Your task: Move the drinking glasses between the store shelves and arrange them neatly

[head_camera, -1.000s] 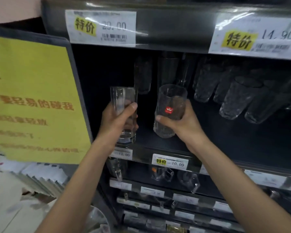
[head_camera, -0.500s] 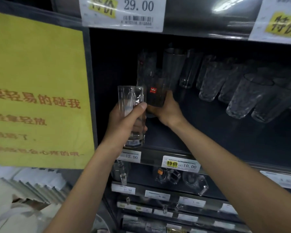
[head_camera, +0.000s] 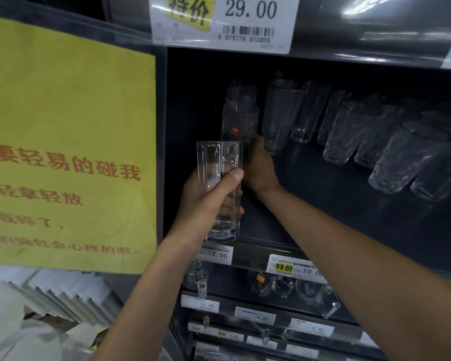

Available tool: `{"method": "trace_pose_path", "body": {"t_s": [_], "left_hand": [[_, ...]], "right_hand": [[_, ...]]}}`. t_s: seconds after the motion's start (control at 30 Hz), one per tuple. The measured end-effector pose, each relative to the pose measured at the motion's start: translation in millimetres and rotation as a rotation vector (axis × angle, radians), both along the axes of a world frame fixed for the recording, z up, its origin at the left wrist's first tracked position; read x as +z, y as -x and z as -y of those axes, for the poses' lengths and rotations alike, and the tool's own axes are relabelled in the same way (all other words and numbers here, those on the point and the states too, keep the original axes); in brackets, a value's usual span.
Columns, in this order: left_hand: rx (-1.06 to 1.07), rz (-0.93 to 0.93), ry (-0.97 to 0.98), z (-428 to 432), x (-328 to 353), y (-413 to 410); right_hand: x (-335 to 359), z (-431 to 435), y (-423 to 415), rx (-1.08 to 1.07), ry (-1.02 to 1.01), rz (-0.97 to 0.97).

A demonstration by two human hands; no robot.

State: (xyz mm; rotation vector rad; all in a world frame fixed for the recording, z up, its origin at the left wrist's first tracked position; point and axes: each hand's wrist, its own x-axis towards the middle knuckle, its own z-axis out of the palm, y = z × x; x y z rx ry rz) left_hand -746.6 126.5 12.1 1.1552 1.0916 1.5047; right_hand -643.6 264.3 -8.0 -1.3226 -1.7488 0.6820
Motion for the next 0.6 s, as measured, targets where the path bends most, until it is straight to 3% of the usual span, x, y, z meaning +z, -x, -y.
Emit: {"method": "trace_pose_path", "body": {"t_s": [0.6], "left_hand": [[-0.059, 0.023, -0.044, 1, -2, 3]], "right_hand": [[11, 5, 3, 0.003, 0.084, 0.03]]}}
